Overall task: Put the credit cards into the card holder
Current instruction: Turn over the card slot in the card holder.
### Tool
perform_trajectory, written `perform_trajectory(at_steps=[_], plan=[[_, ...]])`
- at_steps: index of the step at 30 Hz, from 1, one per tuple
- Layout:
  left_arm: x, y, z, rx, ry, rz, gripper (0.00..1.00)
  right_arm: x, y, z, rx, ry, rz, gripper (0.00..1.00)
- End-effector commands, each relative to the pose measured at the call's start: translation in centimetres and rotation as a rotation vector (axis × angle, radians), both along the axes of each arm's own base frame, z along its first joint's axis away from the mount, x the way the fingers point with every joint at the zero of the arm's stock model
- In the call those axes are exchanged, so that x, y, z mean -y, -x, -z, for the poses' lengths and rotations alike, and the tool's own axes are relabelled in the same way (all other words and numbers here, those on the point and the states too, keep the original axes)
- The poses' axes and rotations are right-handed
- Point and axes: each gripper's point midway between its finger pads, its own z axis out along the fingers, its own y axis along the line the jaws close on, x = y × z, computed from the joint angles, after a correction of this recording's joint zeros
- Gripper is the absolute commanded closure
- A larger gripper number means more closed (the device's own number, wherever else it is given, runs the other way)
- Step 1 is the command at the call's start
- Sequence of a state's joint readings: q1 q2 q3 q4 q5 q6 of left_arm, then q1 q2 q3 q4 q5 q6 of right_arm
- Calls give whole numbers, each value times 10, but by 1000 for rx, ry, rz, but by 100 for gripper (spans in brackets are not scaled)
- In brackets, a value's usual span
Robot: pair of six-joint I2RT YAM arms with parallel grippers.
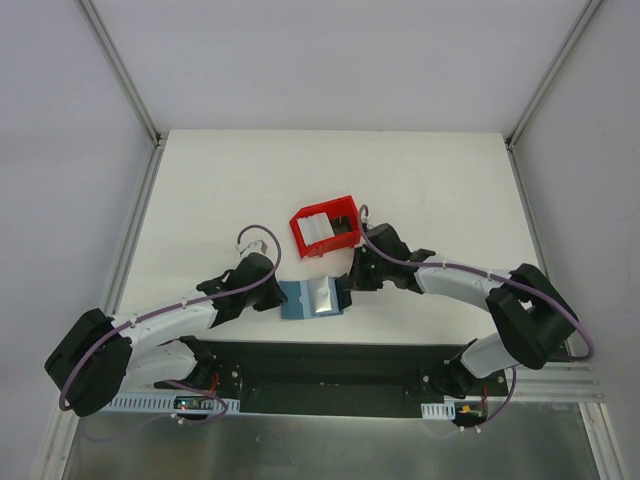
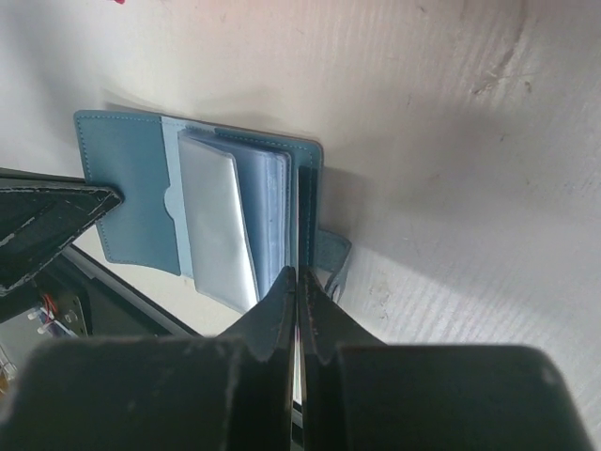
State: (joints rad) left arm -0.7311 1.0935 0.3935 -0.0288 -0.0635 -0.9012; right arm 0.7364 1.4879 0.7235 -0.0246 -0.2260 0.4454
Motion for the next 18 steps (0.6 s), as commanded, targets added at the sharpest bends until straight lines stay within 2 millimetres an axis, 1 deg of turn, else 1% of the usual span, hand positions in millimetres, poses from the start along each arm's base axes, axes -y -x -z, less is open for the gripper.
perform_trajectory(at_steps=[1, 5, 8, 11, 14, 15, 18], plan=[[-4, -1, 2, -2, -17, -5, 100, -16, 4, -8, 15, -22, -46, 100], [-3, -2, 1, 1, -18, -3, 100, -13, 4, -16, 45, 73, -63, 100], [-3, -2, 1, 1, -16, -2, 100, -15, 4, -24, 68, 114, -75, 100], [-3, -3, 1, 1, -14, -3, 100, -14, 3, -26, 80, 159, -80, 100], [-3, -2, 1, 3, -16, 2, 100, -8, 3, -29, 104, 220, -80, 100], [-2, -3, 1, 2, -16, 1, 100, -11, 1, -34, 123, 206, -87, 100], [-2, -2, 2, -3, -16, 0, 100, -32, 4, -50, 147, 83, -142, 100]])
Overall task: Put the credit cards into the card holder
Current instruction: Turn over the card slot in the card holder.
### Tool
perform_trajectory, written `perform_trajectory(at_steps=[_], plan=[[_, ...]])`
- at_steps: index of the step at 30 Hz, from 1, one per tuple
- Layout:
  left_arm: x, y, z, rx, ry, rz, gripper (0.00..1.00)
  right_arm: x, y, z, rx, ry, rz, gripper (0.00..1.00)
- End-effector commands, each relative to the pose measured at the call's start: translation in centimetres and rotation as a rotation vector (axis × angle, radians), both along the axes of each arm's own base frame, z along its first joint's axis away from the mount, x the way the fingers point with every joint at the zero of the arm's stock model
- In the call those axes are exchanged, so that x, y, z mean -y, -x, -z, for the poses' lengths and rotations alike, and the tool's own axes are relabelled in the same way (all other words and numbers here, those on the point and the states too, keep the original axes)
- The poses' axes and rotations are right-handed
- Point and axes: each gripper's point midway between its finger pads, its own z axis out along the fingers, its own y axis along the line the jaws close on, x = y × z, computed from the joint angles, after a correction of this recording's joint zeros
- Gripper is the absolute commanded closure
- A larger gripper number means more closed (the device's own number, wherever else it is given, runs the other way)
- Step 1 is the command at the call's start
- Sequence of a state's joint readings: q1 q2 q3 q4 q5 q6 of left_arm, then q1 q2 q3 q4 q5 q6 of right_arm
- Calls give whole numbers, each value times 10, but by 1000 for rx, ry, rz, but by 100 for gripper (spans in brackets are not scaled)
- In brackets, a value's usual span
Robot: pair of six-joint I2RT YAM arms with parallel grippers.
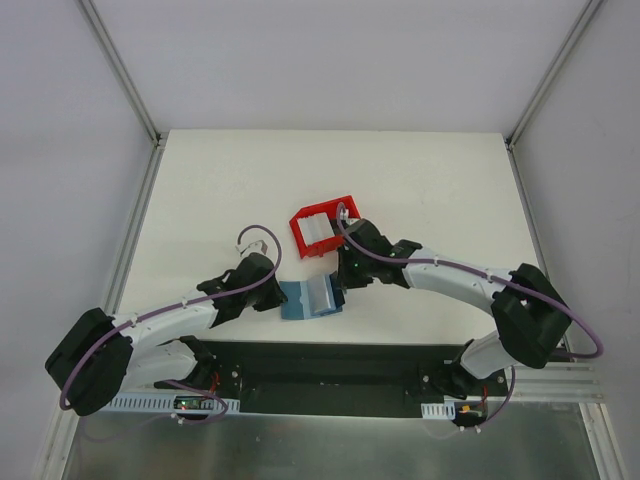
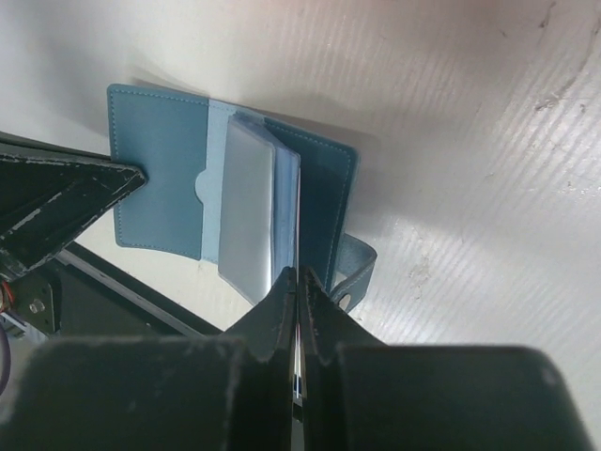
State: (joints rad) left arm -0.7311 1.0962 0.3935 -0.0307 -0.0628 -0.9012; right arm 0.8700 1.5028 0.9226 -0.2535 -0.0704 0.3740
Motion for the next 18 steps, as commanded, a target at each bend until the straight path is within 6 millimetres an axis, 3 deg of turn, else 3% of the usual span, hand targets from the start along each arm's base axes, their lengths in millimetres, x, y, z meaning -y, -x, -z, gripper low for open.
perform_trajectory(at_steps=[1, 8, 11, 15, 18], plan=[[-2, -2, 2, -3, -13, 0, 100, -17, 0, -24, 33, -76, -60, 100], [4, -7, -7, 21, 7, 11, 100, -55, 10, -41, 2, -198, -176, 100], [6, -8, -9, 25, 13, 21, 100, -66, 16, -39, -22, -208, -217, 100], [7, -8, -9, 23, 16, 24, 100, -57, 11, -28, -10, -141, -173, 100], [6, -6, -8, 26, 18, 22, 100, -47, 4, -35, 44, -125, -153, 100]])
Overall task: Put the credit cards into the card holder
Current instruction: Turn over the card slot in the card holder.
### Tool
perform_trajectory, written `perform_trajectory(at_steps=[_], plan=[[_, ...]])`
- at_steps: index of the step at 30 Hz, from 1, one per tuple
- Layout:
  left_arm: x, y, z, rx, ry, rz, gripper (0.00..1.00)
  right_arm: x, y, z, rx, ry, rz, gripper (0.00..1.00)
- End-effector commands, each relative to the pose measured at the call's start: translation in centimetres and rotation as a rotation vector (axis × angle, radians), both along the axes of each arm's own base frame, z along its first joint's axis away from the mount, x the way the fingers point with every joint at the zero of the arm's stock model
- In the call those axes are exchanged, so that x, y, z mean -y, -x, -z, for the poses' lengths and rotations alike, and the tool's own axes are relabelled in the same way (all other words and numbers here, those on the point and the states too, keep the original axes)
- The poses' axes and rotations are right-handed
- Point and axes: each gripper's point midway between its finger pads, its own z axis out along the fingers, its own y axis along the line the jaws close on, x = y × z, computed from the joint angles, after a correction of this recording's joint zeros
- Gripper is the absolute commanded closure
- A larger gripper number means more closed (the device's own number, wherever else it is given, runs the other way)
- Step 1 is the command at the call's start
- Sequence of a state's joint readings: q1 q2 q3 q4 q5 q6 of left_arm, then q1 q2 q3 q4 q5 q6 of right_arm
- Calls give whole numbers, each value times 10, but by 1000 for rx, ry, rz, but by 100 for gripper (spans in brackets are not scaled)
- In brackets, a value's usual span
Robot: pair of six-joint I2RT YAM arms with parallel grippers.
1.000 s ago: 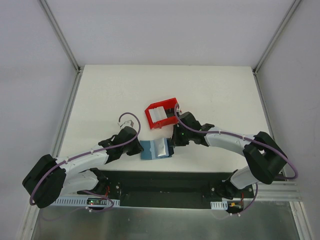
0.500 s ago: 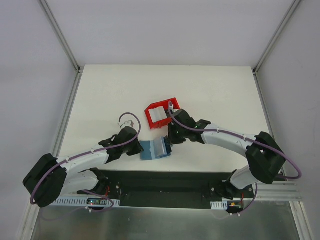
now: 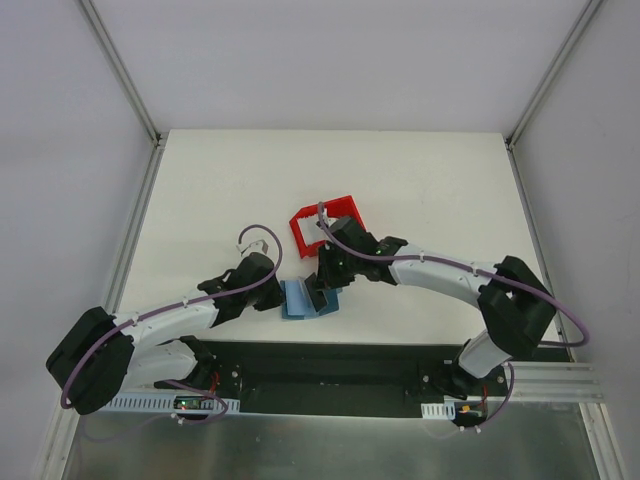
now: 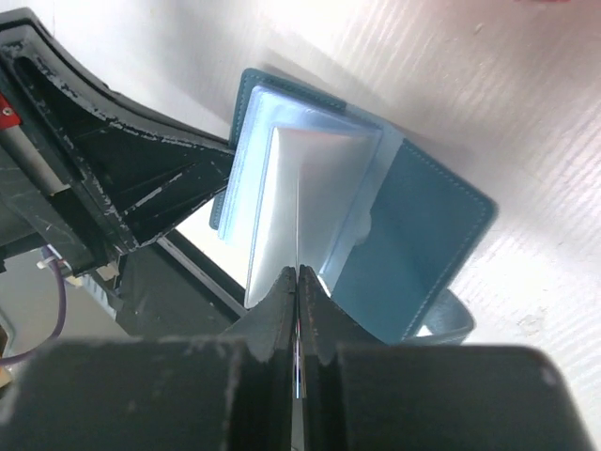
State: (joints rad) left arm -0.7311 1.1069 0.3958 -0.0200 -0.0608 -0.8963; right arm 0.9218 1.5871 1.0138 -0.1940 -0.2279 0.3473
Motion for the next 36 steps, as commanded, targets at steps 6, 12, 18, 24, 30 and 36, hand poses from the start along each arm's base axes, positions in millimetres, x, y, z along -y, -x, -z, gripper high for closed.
perform_trajectory(at_steps=[6, 12, 18, 24, 30, 36], plan=[[4, -4, -9, 30, 18, 24, 100, 12, -17, -43, 149, -41, 59, 100], [8, -7, -21, 59, 48, 33, 100, 1, -13, -76, 181, -149, 54, 100], [15, -9, -33, 72, 85, 44, 100, -20, -3, -65, 142, -128, 35, 100], [18, -10, -41, 86, 106, 42, 100, -25, -2, -48, 118, -108, 51, 100], [18, -11, -39, 81, 106, 37, 100, -33, -1, -50, 141, -110, 45, 100], [16, -10, -38, 82, 102, 35, 100, -15, -8, -22, 145, 23, 88, 100]])
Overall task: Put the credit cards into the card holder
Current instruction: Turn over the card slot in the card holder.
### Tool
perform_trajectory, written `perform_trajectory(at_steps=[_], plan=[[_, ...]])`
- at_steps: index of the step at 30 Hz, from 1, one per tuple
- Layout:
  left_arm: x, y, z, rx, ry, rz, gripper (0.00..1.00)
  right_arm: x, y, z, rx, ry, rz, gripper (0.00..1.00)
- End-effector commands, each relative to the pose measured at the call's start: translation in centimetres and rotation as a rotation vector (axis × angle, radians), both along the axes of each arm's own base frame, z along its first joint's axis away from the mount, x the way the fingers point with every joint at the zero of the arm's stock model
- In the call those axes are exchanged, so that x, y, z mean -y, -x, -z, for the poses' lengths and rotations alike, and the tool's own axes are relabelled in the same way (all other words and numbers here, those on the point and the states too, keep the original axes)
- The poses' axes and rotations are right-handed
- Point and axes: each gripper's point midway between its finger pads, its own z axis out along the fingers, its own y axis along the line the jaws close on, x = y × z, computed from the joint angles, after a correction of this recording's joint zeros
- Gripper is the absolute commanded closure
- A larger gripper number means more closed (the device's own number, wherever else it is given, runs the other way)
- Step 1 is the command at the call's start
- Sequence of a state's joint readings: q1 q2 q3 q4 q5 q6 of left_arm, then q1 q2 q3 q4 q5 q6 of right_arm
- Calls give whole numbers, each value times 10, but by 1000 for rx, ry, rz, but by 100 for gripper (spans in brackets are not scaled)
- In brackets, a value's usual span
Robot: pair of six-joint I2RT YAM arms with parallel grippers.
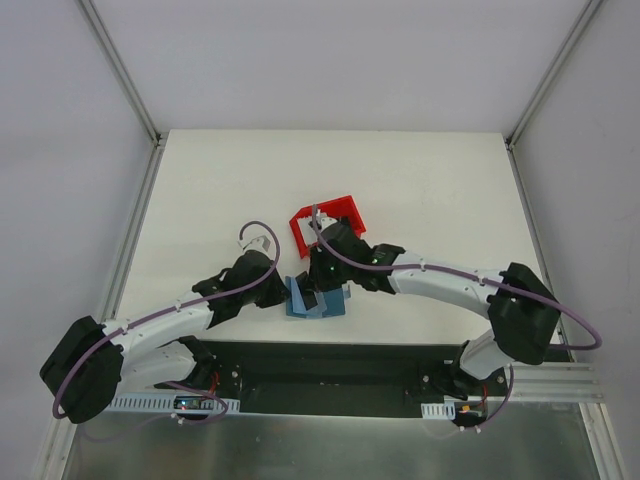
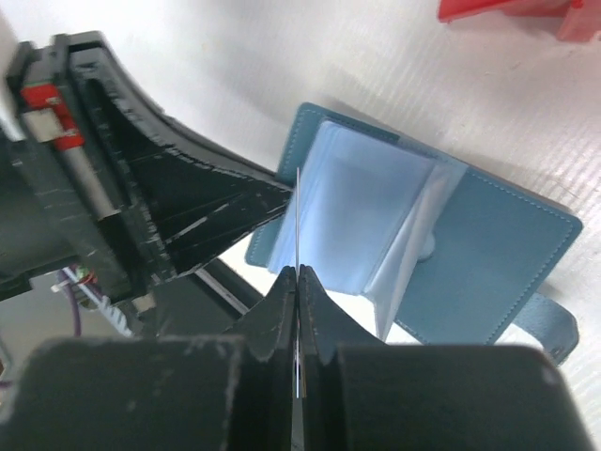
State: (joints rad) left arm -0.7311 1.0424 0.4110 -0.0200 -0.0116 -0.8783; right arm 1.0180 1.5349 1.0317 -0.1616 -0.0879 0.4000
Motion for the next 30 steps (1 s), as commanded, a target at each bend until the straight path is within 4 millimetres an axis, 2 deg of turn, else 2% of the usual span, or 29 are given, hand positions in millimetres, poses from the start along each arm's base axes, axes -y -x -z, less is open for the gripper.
perform_trajectory(at_steps=[1, 4, 7, 9, 14, 20, 25, 30], plan=[[3, -9, -13, 37, 24, -12, 100, 9, -12, 11, 22, 79, 58, 100], [0, -7, -5, 28, -3, -7, 100, 26, -22, 29, 10, 107, 113, 100], [-5, -5, 7, 18, -47, 12, 100, 30, -15, 39, -52, 26, 97, 100], [-8, -3, 16, 2, -76, 24, 100, 30, -15, 38, -70, -30, 88, 100], [-2, -3, 30, 1, -72, 64, 100, 28, -17, 36, -120, -147, 85, 100], [4, 1, 45, -14, -49, 87, 100, 39, -22, 37, -159, -237, 140, 100], [6, 1, 49, -19, -33, 81, 100, 45, -25, 28, -159, -286, 173, 100], [9, 1, 48, -25, -8, 75, 100, 53, -27, 40, -181, -277, 231, 100]])
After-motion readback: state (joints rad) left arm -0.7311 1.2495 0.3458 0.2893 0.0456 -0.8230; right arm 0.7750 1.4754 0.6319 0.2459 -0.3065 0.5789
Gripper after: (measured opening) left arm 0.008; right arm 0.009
